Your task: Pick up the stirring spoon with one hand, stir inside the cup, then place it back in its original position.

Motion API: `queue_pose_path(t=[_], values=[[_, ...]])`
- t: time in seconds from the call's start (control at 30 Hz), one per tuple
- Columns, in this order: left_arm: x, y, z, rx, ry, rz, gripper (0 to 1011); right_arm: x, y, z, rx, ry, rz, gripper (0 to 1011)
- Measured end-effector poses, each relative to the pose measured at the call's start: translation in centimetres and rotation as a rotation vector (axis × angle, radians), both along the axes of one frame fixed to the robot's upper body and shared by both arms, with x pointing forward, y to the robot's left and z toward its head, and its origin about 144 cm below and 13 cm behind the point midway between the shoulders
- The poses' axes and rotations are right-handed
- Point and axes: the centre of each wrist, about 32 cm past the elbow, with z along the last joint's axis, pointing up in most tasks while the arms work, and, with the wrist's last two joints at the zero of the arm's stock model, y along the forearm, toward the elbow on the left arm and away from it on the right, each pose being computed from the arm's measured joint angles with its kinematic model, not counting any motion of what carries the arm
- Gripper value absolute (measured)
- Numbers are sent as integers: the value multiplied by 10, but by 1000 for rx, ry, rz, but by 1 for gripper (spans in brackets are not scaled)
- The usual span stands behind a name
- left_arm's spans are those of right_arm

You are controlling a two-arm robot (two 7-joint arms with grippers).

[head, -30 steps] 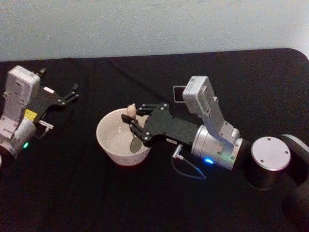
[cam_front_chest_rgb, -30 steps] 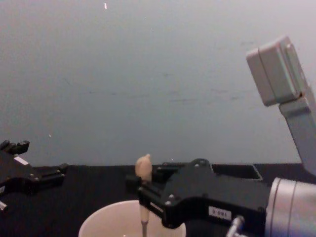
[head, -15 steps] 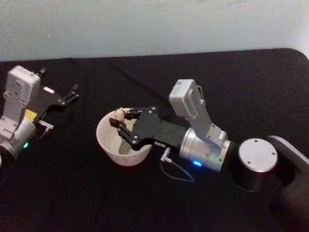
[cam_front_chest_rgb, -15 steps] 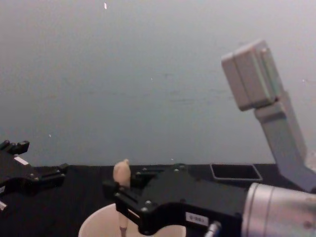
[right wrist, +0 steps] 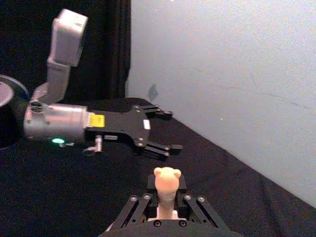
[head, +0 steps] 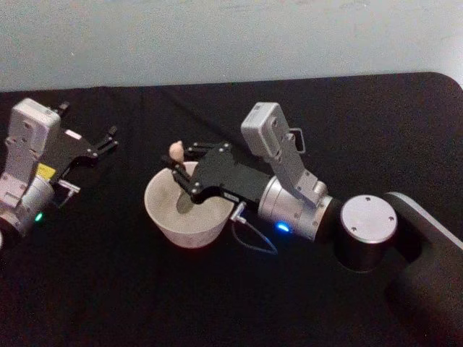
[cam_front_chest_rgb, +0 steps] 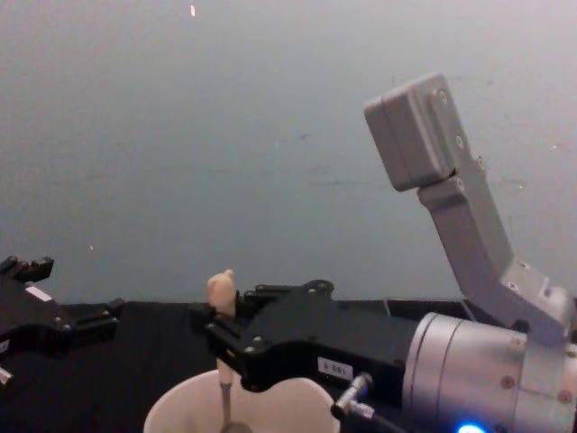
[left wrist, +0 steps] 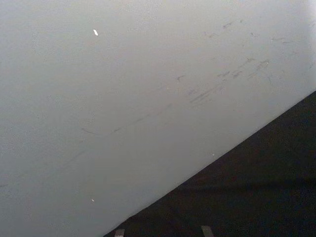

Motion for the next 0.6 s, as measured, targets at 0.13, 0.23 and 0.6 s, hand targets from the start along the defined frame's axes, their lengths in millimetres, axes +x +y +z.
queue_pose_path(t=[0.13, 0.23, 0.6], values=[[0, 0, 0, 0, 0, 0, 1001, 5, -3, 0, -4, -4, -29, 211], [0, 0, 0, 0, 0, 0, 1001, 6, -5, 0, -5, -5, -42, 211], [0, 0, 0, 0, 0, 0, 1001, 3, -26, 2, -6, 0, -74, 211]])
